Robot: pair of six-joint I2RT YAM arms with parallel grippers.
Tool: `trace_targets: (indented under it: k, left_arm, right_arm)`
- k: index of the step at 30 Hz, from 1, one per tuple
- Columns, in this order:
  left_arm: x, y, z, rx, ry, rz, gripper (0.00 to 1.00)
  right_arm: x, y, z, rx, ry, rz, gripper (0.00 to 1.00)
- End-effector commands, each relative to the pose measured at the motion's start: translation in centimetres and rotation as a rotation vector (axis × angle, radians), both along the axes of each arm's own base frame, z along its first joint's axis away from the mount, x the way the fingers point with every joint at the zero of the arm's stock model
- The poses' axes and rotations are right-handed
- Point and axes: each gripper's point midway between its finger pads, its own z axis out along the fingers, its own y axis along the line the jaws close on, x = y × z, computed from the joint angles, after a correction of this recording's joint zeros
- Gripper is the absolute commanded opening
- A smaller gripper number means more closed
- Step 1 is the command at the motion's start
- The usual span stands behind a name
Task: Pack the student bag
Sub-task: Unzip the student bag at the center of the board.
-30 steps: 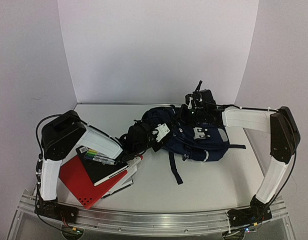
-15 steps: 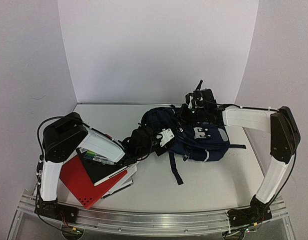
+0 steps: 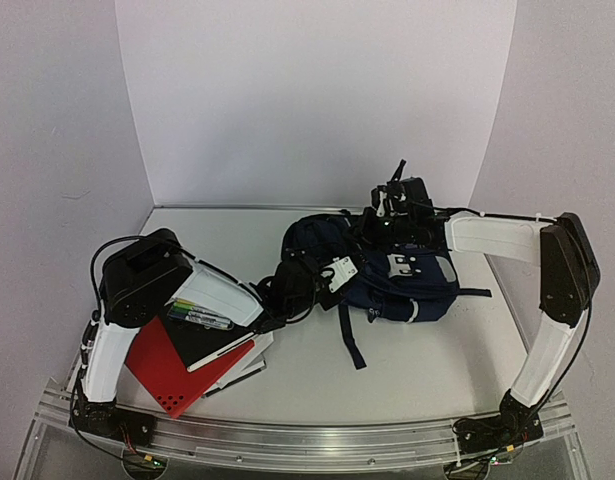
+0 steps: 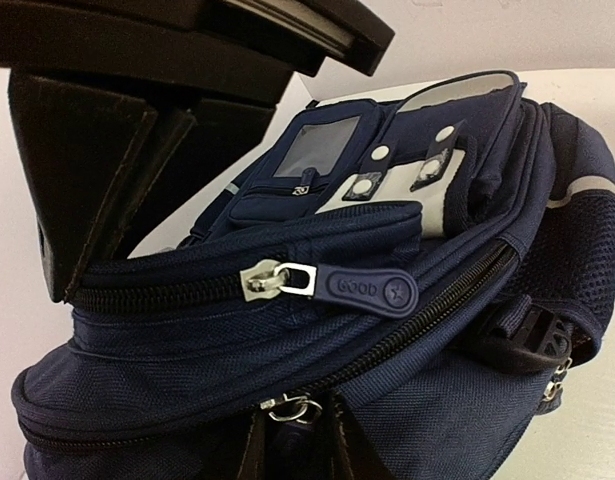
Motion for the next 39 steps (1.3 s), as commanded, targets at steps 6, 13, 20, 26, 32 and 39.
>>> trace_targets:
  k: [6, 13, 20, 26, 32, 39]
  left_arm:
    - [1.7, 1.6, 4.4, -0.108, -0.03, 0.136, 0.06]
    - [1.3, 2.8, 5.5, -0.126, 0.124, 0.147, 0.0]
    - [1.9, 4.9, 4.9, -0.141, 0.388, 0.147, 0.0]
    - [4.1, 8.5, 4.9, -0.2, 0.548, 0.209, 0.0]
    - [5.7, 11.1, 4.7, -0.206, 0.646, 0.218, 0.0]
    - [8.4, 14.7, 2.9, -0.21, 0.702, 0.312, 0.0]
  right_arm:
    - [0.1, 0.4, 7.8, 0.1, -0.188, 0.012, 0.0]
    - [-0.6, -1.1, 8.2, 0.018, -0.266, 0.008, 0.0]
    - [-2.4, -1.2, 7.5, -0.075, -0.334, 0.128, 0.0]
    - [-4.4, -1.0, 7.2, -0.123, -0.38, 0.244, 0.0]
    - [-6.8, 0.2, 6.0, -0.172, -0.383, 0.373, 0.0]
    - [-9.2, 1.6, 5.4, -0.19, -0.39, 0.472, 0.0]
